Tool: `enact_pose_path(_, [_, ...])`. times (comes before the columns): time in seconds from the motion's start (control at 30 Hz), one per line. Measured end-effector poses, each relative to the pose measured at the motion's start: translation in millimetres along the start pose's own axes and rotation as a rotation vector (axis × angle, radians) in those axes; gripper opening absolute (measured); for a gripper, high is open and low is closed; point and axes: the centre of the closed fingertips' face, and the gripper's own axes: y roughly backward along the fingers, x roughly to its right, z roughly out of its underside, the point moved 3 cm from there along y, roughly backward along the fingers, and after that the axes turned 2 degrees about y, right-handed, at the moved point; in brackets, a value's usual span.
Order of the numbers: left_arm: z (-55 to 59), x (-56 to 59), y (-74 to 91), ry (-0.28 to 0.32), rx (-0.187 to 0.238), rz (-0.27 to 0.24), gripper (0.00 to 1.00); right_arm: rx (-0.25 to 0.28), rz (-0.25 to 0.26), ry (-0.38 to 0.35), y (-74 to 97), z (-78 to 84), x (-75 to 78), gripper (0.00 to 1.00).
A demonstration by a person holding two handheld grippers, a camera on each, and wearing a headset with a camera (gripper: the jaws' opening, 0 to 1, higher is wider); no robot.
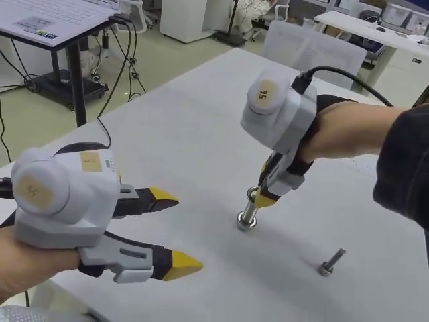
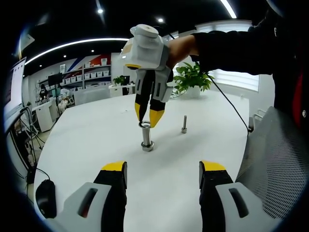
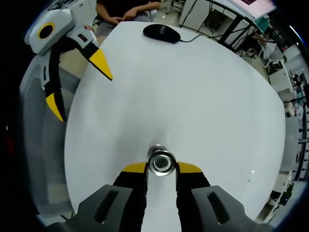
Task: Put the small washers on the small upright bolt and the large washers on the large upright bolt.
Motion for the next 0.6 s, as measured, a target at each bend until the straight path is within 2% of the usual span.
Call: enact_pose_path(0.6, [2.8,0.3,-1.2,0.009,-0.006,0.005,0.6,0.001,-0.01,-0.015,-8.2,2.6,2.5,0.22])
